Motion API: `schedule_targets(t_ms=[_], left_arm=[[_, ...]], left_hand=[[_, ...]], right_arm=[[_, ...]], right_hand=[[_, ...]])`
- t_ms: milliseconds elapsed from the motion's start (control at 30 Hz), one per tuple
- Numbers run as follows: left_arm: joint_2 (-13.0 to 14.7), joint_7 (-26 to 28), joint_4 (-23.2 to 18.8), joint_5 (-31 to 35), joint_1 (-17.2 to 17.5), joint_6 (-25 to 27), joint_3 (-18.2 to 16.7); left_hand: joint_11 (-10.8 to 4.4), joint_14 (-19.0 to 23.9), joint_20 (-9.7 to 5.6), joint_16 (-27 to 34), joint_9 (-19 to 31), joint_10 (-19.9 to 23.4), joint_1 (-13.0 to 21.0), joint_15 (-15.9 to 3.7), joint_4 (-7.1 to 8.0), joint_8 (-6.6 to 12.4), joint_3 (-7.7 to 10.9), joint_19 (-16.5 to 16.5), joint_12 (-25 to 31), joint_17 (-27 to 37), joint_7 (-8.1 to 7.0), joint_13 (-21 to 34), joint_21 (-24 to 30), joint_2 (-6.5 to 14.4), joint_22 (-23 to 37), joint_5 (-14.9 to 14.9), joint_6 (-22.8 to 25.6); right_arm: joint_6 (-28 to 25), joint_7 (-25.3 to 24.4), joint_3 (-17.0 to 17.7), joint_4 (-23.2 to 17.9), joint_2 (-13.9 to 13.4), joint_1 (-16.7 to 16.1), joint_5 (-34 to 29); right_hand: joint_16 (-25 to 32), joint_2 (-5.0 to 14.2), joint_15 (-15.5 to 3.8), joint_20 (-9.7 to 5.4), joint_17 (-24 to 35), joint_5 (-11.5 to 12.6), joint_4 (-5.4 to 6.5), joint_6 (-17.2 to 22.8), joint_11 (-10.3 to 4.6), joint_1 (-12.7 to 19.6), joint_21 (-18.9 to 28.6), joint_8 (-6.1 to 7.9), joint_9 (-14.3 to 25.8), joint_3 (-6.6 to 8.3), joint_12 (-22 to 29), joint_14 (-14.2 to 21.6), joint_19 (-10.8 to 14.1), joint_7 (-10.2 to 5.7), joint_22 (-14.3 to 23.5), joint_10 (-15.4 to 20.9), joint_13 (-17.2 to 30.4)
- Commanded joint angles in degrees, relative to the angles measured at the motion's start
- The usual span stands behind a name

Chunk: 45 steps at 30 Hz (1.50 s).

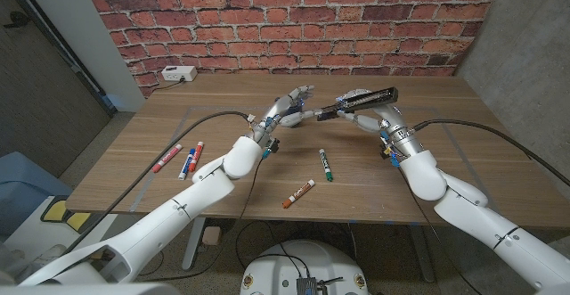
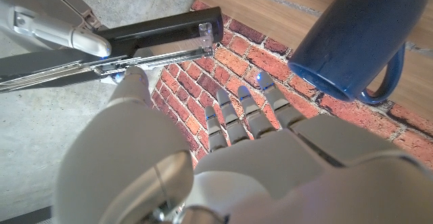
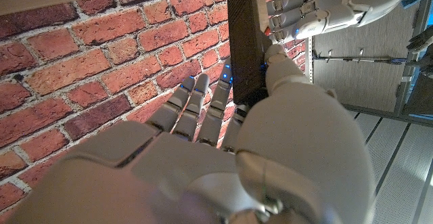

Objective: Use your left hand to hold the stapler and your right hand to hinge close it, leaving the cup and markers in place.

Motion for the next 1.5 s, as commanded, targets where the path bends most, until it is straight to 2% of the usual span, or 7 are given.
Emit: schedule_targets(t_ms=[33, 400, 667, 800, 1200, 1367, 1500], left_arm=[[-0.53, 1.84, -1.84, 1.58, 1.21, -1.41, -0.21], [-1.31, 4.91, -3.27, 4.78, 2.10, -2.92, -0.71], [-1.06, 0.89, -5.52, 5.10, 0.55, -3.29, 0.42], [-1.18, 0.11, -5.44, 6.44, -0.37, -4.28, 1.03], [-2.66, 1.31, -2.75, 12.51, -3.20, -6.48, 2.69], [-3.67, 1.32, -0.68, 12.71, -4.53, -8.12, 3.18], [-4.42, 1.31, 0.66, 12.63, -5.28, -9.46, 3.56]], left_hand=[[0.42, -1.34, -1.16, -0.30, 0.18, -0.91, 0.22, -4.60, -0.63, -0.33, 0.18, -0.33, -0.84, -0.43, 0.12, -0.33, -0.67, 0.00, -0.10, 0.40, 1.17], [0.45, -2.28, -1.27, -0.28, 0.20, -0.96, 0.10, -4.24, -0.67, -0.11, -0.05, -0.78, -1.44, -0.87, 0.11, -0.87, -1.41, 0.31, -0.20, 0.39, 2.86], [0.76, -3.34, -0.88, -0.17, 0.23, -2.23, 0.30, -3.64, -0.75, -1.42, -0.05, -1.34, -2.80, -1.26, 0.62, -1.67, -2.51, 1.49, -0.24, 0.16, 1.45], [-1.23, -3.56, -0.71, 0.02, 0.25, -3.18, 0.27, -3.66, -0.85, -2.05, -0.24, -1.66, -3.65, -1.40, 0.54, -2.09, -3.14, 1.72, -0.24, 0.00, 0.99], [-0.25, -4.08, -0.55, 0.05, 0.27, -2.93, 0.27, -3.61, -1.02, -2.54, -0.49, -1.98, -4.05, -1.52, 0.48, -2.55, -3.88, 1.86, -0.24, -0.13, 1.02], [-0.45, -4.03, -4.85, 0.17, 0.32, -1.70, 0.65, -4.95, -1.52, -2.86, -0.76, -2.33, -4.25, -1.81, 0.85, -3.16, -5.21, 1.80, -0.51, -0.14, 1.99], [0.06, -4.15, -4.85, 0.12, 0.34, -1.44, 0.71, -5.11, -1.60, -3.04, -0.85, -2.50, -4.32, -1.88, 0.83, -3.32, -5.67, 1.81, -0.59, -0.14, 2.08]], right_arm=[[0.46, -1.54, 0.95, 0.06, 0.89, -0.83, 0.08], [0.00, -1.59, 1.22, 0.22, 1.12, -1.03, 0.08], [-0.31, -1.15, 0.62, 0.67, 1.37, -0.50, 0.10], [-0.42, -1.20, 0.44, 0.77, 1.46, -0.39, 0.05], [-1.24, -1.13, -0.05, 0.95, 1.60, -0.03, 0.10], [-1.42, -1.25, -0.31, 1.06, 1.75, 0.12, 0.13], [-1.84, -1.35, -0.35, 0.82, 1.68, -0.02, 0.03]], right_hand=[[0.04, 5.21, -11.00, -0.77, 0.25, 0.17, 1.35, 0.95, -7.17, 5.35, 0.25, -0.17, 0.13, 1.46, 4.04, 0.50, 0.40, -0.23, 0.06, 7.70, 0.31], [-0.11, 5.21, -10.99, -0.87, 0.62, 0.16, 1.42, 0.91, -7.26, 5.47, 0.27, -0.54, 0.31, 1.38, 4.41, 0.64, 0.37, -0.21, 0.08, 7.36, 0.40], [-0.26, 5.18, -11.00, -0.95, 0.84, 0.15, 1.48, 0.94, -7.24, 5.50, 0.29, -0.73, 0.42, 1.31, 4.54, 0.60, 0.32, -0.25, 0.10, 7.21, 0.27], [-0.37, 5.18, -11.00, -0.99, 0.95, 0.15, 1.50, 0.95, -7.28, 5.54, 0.30, -0.83, 0.51, 1.29, 4.63, 0.54, 0.30, -0.26, 0.11, 7.10, 0.26], [-0.68, 5.21, -11.00, -1.07, 1.37, 0.16, 1.58, 0.96, -7.31, 5.68, 0.33, -0.98, 1.07, 1.24, 5.20, 0.49, 0.21, -0.29, 0.13, 7.08, 0.39], [-0.79, 5.19, -10.99, -0.92, 1.54, 0.15, 1.61, 1.08, -7.17, 5.71, 0.36, -1.06, 1.20, 1.19, 5.40, 0.50, 0.23, -0.19, 0.13, 7.13, 0.33], [-0.90, 5.16, -10.99, -0.91, 1.61, 0.15, 1.61, 1.08, -7.17, 5.74, 0.36, -1.12, 1.27, 1.16, 5.47, 0.44, 0.22, -0.17, 0.13, 6.99, 0.36]])
